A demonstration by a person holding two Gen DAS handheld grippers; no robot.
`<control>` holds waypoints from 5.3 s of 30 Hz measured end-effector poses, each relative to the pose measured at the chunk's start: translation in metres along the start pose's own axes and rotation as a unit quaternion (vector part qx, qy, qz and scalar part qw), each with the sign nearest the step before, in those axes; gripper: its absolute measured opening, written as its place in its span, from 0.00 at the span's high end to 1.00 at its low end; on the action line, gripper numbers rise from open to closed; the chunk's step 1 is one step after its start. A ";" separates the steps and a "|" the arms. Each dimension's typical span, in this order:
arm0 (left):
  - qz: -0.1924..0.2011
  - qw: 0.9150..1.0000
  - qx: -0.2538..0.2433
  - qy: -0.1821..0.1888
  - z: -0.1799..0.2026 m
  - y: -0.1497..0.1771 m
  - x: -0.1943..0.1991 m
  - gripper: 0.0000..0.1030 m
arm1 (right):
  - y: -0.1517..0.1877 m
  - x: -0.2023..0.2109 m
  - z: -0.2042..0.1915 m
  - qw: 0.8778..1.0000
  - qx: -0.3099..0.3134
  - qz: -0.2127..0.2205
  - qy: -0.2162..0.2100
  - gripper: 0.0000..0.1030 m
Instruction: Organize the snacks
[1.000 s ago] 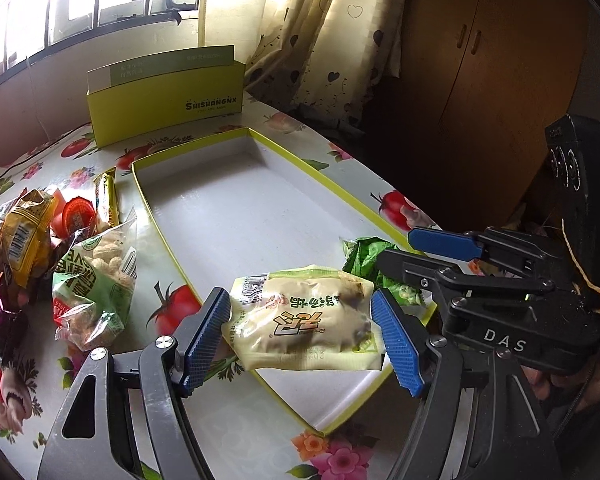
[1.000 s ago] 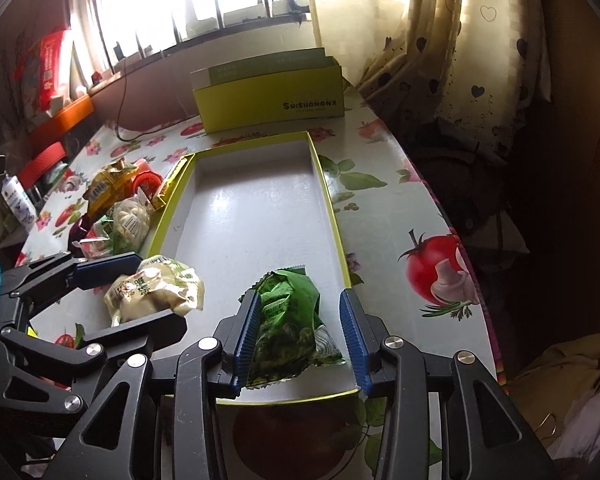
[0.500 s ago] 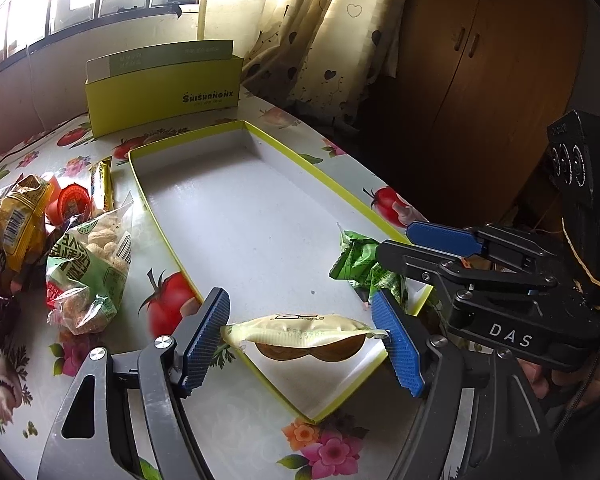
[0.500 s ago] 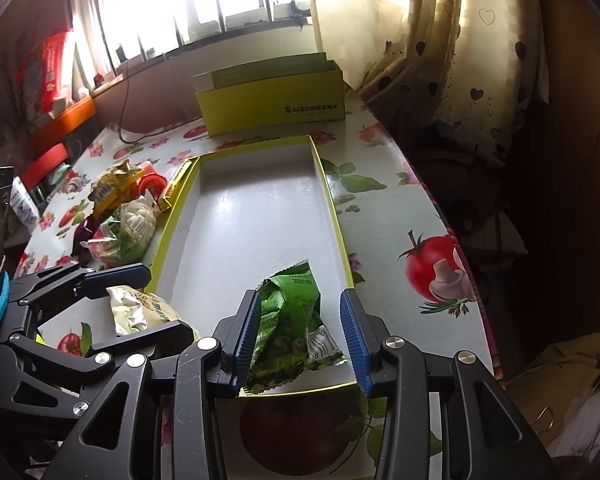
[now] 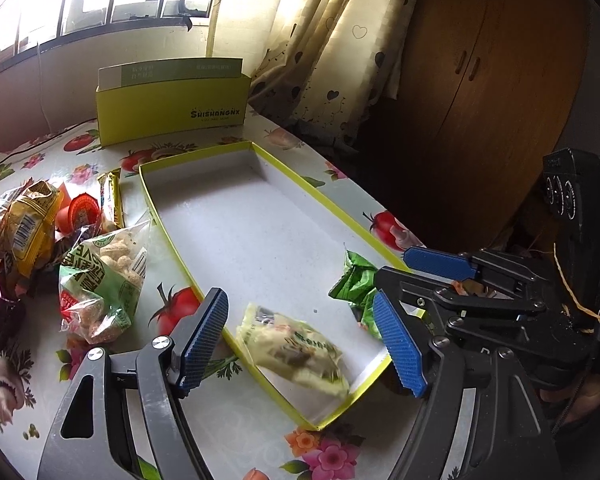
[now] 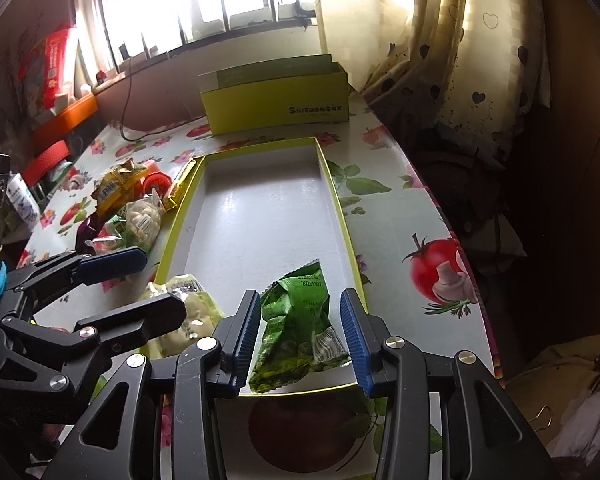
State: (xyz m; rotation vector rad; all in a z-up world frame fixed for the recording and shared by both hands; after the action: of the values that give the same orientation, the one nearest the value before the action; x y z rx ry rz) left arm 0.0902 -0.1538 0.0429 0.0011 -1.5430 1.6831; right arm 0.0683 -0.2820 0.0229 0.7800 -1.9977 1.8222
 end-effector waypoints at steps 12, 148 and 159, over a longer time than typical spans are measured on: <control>0.024 0.999 0.014 -0.019 -0.020 0.000 0.030 0.27 | -0.005 0.003 -0.019 1.000 0.013 0.007 -0.026 0.62; 0.009 0.959 0.114 -0.259 -0.192 0.060 0.101 0.49 | -0.006 -0.083 -0.214 0.946 0.226 -0.071 -0.223 0.64; 0.028 0.962 0.100 -0.252 -0.160 0.047 0.115 0.50 | -0.009 -0.042 -0.204 0.954 0.189 -0.039 -0.228 0.64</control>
State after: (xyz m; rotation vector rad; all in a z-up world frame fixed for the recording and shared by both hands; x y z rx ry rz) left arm 0.0704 0.0475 0.0238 0.5343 -1.7339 1.9783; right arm 0.0824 -0.0746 0.0327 1.4901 -1.8400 2.1580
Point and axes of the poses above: each gripper's, at about its wrist camera, not at the fingertips, and x roughly against the way its jaws point, z to its right, y to its underside, the point moved 2 cm from there along -x, roughly the way its jaws point, and after that the axes turned 11 degrees about z, right-handed, at the moved point
